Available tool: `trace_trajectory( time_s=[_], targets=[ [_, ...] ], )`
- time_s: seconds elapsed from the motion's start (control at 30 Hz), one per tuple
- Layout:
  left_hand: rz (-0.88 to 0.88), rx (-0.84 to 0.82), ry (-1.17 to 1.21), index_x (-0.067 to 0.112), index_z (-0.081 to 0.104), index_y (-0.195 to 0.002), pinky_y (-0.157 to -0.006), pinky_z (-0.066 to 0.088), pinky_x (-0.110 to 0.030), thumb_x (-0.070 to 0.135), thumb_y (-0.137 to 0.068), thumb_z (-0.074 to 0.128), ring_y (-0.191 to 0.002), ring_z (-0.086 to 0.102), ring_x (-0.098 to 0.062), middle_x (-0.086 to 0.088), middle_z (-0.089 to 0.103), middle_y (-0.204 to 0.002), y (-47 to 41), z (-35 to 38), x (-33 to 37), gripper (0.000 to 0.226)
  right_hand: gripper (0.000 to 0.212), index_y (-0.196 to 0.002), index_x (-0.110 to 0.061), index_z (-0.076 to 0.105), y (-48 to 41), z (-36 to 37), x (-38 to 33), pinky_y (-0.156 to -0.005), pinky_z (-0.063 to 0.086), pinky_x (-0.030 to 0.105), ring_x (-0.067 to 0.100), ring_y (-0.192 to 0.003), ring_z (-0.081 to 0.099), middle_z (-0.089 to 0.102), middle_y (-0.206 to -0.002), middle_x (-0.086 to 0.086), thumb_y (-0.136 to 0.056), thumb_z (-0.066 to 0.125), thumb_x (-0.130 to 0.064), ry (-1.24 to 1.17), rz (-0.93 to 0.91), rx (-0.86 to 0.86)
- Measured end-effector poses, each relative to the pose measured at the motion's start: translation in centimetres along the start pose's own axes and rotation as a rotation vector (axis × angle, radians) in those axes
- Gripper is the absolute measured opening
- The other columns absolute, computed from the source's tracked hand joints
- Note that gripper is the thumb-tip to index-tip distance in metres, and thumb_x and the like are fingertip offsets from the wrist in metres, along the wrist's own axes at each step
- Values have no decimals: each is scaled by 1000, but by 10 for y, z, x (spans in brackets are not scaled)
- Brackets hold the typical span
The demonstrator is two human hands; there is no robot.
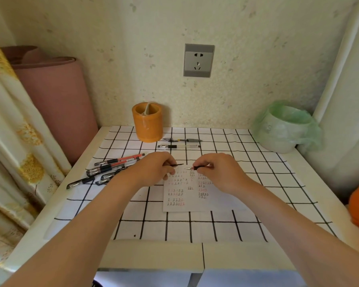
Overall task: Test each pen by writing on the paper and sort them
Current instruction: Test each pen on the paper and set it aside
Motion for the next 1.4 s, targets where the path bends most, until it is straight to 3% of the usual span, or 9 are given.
trace_trajectory(
  time_s=[0.4,0.47,0.57,0.73,0.87,0.97,1.13,1.3,1.4],
  targets=[
    [119,18,11,30,64,-99,-60,44,-12,22,-95,62,-71,63,-6,9,66,-83,3,4,17,10,18,-110,-30,71,2,10,-13,-92,51,27,4,-97,64,72,-103,-15,-94,65,-22,-15,-49,-37],
    [128,18,48,32,64,-97,-58,43,-10,24,-93,65,-66,64,-5,11,66,-79,4,5,20,10,23,-116,-29,68,4,15,-16,-88,50,26,5,-94,63,70,-105,-14,-96,61,-21,-32,-69,-68],
    [84,9,151,25,63,-97,-62,50,-20,26,-89,70,-62,63,-9,5,73,-81,4,8,20,11,27,-121,-28,63,9,20,-28,-74,47,30,8,-85,57,64,-99,-14,-99,49,-21,177,-174,-92],
    [20,-16,275,12,72,-89,-63,51,-21,27,-79,80,-61,60,-8,-4,75,-81,8,12,24,20,24,-93,-25,57,16,25,-40,-59,36,31,16,-73,55,58,-76,-10,-92,46,-46,448,-253,-104],
    [4,-46,319,15,76,-91,-60,48,-14,37,-93,61,-70,64,-8,1,74,-80,13,9,25,27,45,-68,-33,53,12,28,-45,-54,36,27,6,-60,53,58,-61,-7,-87,38,-72,527,-218,-113],
    [40,14,69,23,75,-86,-69,50,-23,40,-97,54,-75,63,-8,5,72,-82,15,-5,16,29,61,-57,-21,49,3,23,-45,-50,34,27,9,-47,44,47,-49,-6,-85,38,-73,551,-154,-40],
    [-61,174,-342,31,68,-97,-77,51,-31,33,-96,54,-86,58,-9,10,65,-93,19,-41,-32,14,57,-53,-18,36,-11,22,-48,-48,29,26,15,-45,34,31,-47,-4,-82,46,-67,496,-70,14],
    [-88,236,-453,31,66,-108,-81,52,-32,31,-90,62,-94,55,-12,5,61,-104,25,-59,-51,19,54,-54,-18,38,-23,26,-53,-50,32,27,17,-47,36,34,-50,-3,-79,44,-65,437,-47,23],
    [-73,222,-499,31,62,-117,-87,49,-35,34,-90,62,-104,48,-15,3,55,-112,27,-56,-56,27,54,-68,-17,51,-33,27,-55,-56,39,29,15,-57,53,55,-60,-4,-90,42,-66,355,-26,25]
  ],
)
Point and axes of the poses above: each hand's wrist, its own y-axis away from the middle knuckle, its own z-axis out of the palm, x = y × z, the point moved 9 cm from there along -y, towards the middle knuckle
